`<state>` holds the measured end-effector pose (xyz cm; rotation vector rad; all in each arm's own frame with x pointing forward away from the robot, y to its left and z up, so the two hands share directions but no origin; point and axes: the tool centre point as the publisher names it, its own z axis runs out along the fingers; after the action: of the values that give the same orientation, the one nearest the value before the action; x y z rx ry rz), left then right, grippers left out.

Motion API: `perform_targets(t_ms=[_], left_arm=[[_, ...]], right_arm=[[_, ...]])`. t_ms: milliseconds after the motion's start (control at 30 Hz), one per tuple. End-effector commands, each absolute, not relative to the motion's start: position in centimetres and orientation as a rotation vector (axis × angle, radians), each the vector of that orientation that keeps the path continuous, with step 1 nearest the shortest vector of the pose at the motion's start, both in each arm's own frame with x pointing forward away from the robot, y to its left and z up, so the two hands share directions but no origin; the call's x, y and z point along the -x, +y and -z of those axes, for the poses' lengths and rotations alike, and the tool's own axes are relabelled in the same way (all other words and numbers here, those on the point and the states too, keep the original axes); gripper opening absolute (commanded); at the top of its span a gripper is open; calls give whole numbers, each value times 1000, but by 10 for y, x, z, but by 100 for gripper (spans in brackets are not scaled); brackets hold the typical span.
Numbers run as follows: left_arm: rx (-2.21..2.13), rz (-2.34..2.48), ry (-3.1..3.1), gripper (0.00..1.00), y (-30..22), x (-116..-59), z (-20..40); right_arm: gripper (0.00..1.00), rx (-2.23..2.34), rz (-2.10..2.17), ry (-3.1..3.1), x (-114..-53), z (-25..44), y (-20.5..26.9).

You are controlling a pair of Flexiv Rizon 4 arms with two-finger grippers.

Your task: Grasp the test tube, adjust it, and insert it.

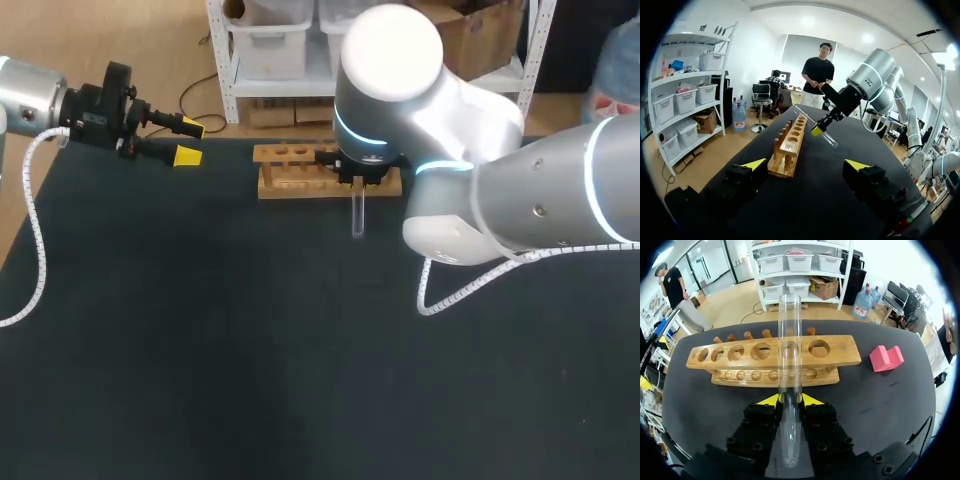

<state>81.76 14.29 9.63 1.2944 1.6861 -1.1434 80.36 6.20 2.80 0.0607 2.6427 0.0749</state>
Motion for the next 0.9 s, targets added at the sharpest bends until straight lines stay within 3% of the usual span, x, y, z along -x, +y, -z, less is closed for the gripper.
perform_targets(t_ms=[33,900], left_arm=[[-1295,1143,1683,100,143,-818,-95],[-1295,1143,1683,100,143,-818,-95]], right_arm=[[0,-61,-74,2646,-805,-27,61],[0,-219,-73,2581,-772,-64,64]])
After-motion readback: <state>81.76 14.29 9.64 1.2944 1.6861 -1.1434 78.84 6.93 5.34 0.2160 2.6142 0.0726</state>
